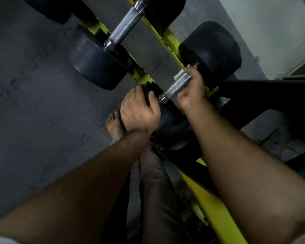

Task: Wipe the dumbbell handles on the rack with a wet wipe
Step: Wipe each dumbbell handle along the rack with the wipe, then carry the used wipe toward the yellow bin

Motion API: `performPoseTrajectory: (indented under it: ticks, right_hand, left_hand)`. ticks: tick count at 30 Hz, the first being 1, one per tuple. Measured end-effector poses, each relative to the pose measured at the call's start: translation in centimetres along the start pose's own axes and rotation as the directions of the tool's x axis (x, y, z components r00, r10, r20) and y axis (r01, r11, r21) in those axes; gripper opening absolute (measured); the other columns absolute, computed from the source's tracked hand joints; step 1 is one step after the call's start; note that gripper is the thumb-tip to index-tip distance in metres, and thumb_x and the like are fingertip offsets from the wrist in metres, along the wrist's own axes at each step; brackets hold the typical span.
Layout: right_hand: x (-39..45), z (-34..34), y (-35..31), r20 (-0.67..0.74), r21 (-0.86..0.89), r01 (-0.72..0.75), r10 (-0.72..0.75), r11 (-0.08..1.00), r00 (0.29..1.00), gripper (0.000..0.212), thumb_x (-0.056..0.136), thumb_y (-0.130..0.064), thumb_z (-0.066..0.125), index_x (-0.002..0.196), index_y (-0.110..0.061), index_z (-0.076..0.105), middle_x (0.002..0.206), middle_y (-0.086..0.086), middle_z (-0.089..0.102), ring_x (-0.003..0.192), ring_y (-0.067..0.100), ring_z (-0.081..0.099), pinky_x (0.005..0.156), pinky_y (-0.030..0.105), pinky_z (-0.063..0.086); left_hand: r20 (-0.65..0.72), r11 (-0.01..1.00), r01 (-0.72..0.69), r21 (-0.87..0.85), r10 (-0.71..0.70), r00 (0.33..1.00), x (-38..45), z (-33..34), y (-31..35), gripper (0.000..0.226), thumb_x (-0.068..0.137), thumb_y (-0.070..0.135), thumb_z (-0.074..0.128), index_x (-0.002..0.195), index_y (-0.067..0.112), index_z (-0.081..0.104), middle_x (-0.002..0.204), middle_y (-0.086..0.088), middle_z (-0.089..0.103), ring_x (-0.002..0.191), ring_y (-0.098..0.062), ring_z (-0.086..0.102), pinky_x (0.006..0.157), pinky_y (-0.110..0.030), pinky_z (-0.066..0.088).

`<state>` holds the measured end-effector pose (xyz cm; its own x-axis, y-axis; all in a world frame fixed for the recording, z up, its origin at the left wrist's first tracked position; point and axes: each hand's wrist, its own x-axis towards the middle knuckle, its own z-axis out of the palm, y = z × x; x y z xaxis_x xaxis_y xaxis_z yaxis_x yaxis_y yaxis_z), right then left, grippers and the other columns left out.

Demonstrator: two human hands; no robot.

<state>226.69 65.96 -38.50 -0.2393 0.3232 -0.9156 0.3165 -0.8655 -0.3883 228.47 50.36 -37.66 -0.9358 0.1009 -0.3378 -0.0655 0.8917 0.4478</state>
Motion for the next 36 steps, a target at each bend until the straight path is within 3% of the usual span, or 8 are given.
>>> performPoseTrajectory:
  ticks: [5,12,15,17,19,22,28,36]
  right_hand:
    - [-1.2,-1.3,1.7,0.042,-0.47,-0.147,0.188,0.87,0.981,0.005,0.091,-0.015,0.061,0.09,-0.017,0.065,0.079,-0.002,0.069,0.067,0.01,0.065,0.058,0.02,0.05]
    - [-2.3,-0.7,2.7,-0.128,-0.637,-0.231,0.195,0.735,0.972,0.019,0.091,-0.005,0.057,0.073,-0.007,0.063,0.069,0.008,0.065,0.058,0.019,0.062,0.047,0.022,0.05]
    - [-2.5,-0.7,3.3,-0.24,-0.649,-0.195,0.045,0.735,0.97,0.012,0.091,-0.015,0.066,0.098,-0.006,0.07,0.092,0.008,0.073,0.07,0.02,0.069,0.056,0.027,0.059]
    - [-3.6,-0.6,3.2,-0.249,-0.681,-0.133,-0.057,0.72,0.967,0.02,0.099,-0.013,0.055,0.119,-0.015,0.058,0.098,0.0,0.062,0.07,0.009,0.058,0.051,0.011,0.052]
    - [-5.2,0.0,3.4,-0.245,-0.687,-0.06,-0.153,0.724,0.957,0.02,0.101,-0.008,0.046,0.115,-0.023,0.045,0.092,-0.001,0.052,0.065,0.004,0.045,0.047,0.013,0.046]
    - [-9.1,3.7,3.6,-0.227,-0.652,0.095,-0.313,0.753,0.922,0.018,0.091,-0.002,0.055,0.093,-0.02,0.06,0.089,0.004,0.062,0.064,0.015,0.056,0.059,0.028,0.05]
    - [-23.0,14.7,0.9,0.119,-0.725,0.298,-0.313,0.621,0.942,0.021,0.093,-0.003,0.057,0.08,-0.019,0.061,0.083,0.007,0.067,0.069,0.017,0.061,0.056,0.026,0.046]
    - [-36.9,32.0,-0.1,0.54,-0.73,0.633,-0.349,0.259,0.766,0.008,0.081,-0.016,0.068,0.075,-0.021,0.067,0.083,0.004,0.071,0.08,0.023,0.067,0.071,0.038,0.054]
  left_hand:
    - [-0.022,1.0,-0.006,0.008,0.006,1.0,-0.2,-0.1,0.3,0.055,0.096,0.046,0.032,0.127,0.009,0.059,0.114,-0.006,0.067,0.107,-0.023,0.061,0.091,-0.042,0.049]
    - [0.005,1.0,0.005,-0.016,-0.005,1.0,-0.1,-1.1,0.7,0.054,0.095,0.045,0.033,0.121,0.007,0.062,0.108,-0.008,0.067,0.102,-0.026,0.061,0.089,-0.042,0.048]
    - [0.073,1.0,0.014,0.015,-0.015,0.997,0.1,-1.7,0.8,0.054,0.095,0.046,0.032,0.117,0.006,0.061,0.108,-0.009,0.066,0.103,-0.027,0.061,0.09,-0.041,0.047]
    - [0.16,0.999,0.003,0.044,-0.01,0.987,0.3,-3.0,1.1,0.05,0.097,0.047,0.035,0.114,0.007,0.06,0.111,-0.01,0.065,0.106,-0.028,0.06,0.088,-0.04,0.046]
    - [0.254,0.999,0.006,0.044,-0.017,0.967,0.6,-4.9,1.2,0.045,0.099,0.047,0.04,0.114,0.01,0.06,0.117,-0.011,0.062,0.11,-0.03,0.058,0.087,-0.039,0.045]
    - [0.358,0.992,0.08,-0.093,-0.041,0.933,1.4,-9.7,0.6,0.039,0.097,0.044,0.047,0.116,0.012,0.06,0.121,-0.013,0.063,0.112,-0.033,0.058,0.086,-0.038,0.049]
    - [0.302,0.963,0.14,-0.23,-0.066,0.951,3.9,-27.4,-1.4,0.042,0.095,0.04,0.053,0.126,0.012,0.057,0.127,-0.012,0.063,0.119,-0.03,0.056,0.091,-0.032,0.046]
    - [-0.033,0.918,0.121,-0.377,-0.144,0.989,5.6,-50.8,-8.5,0.044,0.094,0.042,0.057,0.13,0.017,0.059,0.122,-0.003,0.065,0.114,-0.023,0.059,0.091,-0.029,0.045]
